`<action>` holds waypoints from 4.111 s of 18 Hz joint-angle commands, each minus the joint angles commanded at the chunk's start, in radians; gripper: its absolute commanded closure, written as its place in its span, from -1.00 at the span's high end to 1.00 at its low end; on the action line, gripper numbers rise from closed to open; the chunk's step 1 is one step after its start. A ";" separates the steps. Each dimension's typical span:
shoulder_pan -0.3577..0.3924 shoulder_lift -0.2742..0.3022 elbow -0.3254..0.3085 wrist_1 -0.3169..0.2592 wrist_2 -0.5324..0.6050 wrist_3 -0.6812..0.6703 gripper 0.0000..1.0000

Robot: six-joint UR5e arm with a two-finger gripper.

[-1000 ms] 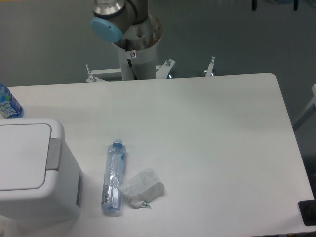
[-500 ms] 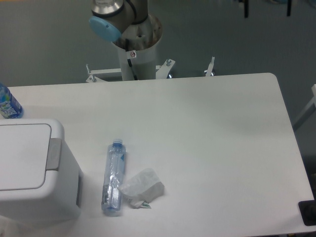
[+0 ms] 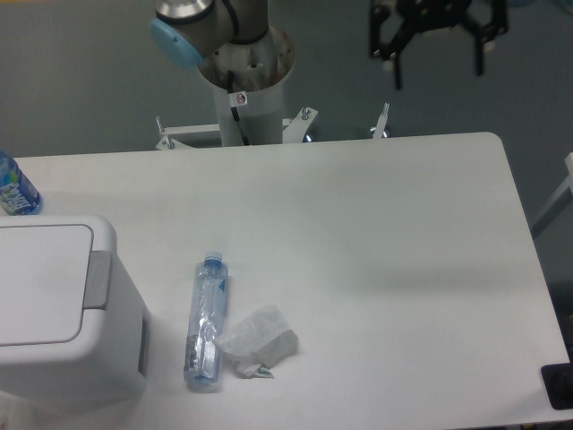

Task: Open the trash can
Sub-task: 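Lower the open gripper down toward the white trash can, then move the open gripper over the edge of the trash can lid, then press the gripper down on the lid edge to flip it open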

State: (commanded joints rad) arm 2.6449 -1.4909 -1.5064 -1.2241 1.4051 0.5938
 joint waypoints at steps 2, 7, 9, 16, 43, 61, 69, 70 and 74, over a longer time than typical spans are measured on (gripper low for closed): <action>-0.069 -0.023 0.003 0.000 0.000 -0.028 1.00; -0.278 -0.156 0.028 0.165 0.000 -0.378 1.00; -0.307 -0.183 0.028 0.236 0.000 -0.465 1.00; -0.378 -0.227 0.029 0.256 0.000 -0.539 1.00; -0.507 -0.328 0.069 0.270 0.008 -0.595 1.00; -0.519 -0.336 0.064 0.270 0.023 -0.595 1.00; -0.520 -0.336 0.060 0.270 0.025 -0.595 1.00; -0.519 -0.336 0.060 0.270 0.025 -0.595 1.00; -0.519 -0.333 0.078 0.272 0.025 -0.594 1.00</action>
State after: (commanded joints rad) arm 2.1261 -1.8239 -1.4282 -0.9526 1.4297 0.0000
